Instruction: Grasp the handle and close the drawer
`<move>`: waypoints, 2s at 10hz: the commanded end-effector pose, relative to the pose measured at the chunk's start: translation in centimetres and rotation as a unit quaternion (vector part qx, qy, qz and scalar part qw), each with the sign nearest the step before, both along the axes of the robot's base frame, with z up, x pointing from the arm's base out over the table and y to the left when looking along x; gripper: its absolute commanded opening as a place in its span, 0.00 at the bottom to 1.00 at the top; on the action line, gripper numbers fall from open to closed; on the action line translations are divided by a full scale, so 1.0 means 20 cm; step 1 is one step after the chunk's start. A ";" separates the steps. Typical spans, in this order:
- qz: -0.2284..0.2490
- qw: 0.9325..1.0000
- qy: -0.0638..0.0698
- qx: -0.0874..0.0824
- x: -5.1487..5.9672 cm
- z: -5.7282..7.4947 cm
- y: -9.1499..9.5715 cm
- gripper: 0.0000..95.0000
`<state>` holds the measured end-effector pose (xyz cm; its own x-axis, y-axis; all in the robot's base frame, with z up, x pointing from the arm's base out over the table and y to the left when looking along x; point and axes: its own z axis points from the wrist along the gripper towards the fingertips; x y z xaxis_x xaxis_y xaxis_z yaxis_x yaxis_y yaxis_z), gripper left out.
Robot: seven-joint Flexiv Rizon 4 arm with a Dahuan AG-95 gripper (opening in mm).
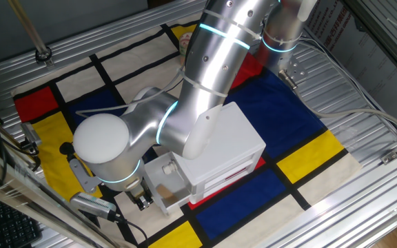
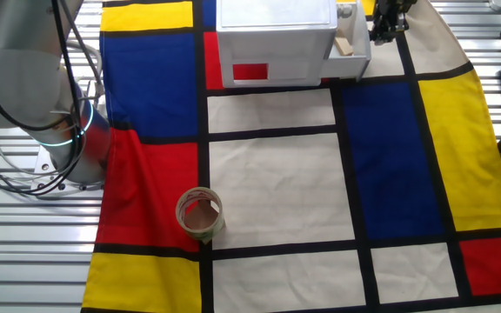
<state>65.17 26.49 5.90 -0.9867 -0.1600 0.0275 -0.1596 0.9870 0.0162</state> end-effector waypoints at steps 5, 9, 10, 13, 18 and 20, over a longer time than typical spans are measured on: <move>-0.002 1.000 0.000 0.000 -0.06 0.01 -0.02 0.00; -0.004 1.000 -0.001 0.000 -0.10 0.01 -0.03 0.00; -0.004 1.000 0.000 0.000 -0.11 0.01 -0.03 0.00; -0.006 1.000 0.002 -0.002 -0.14 0.01 -0.02 0.00; -0.005 1.000 0.004 -0.001 -0.18 0.01 -0.03 0.00; -0.005 1.000 0.004 -0.001 -0.20 0.01 -0.04 0.00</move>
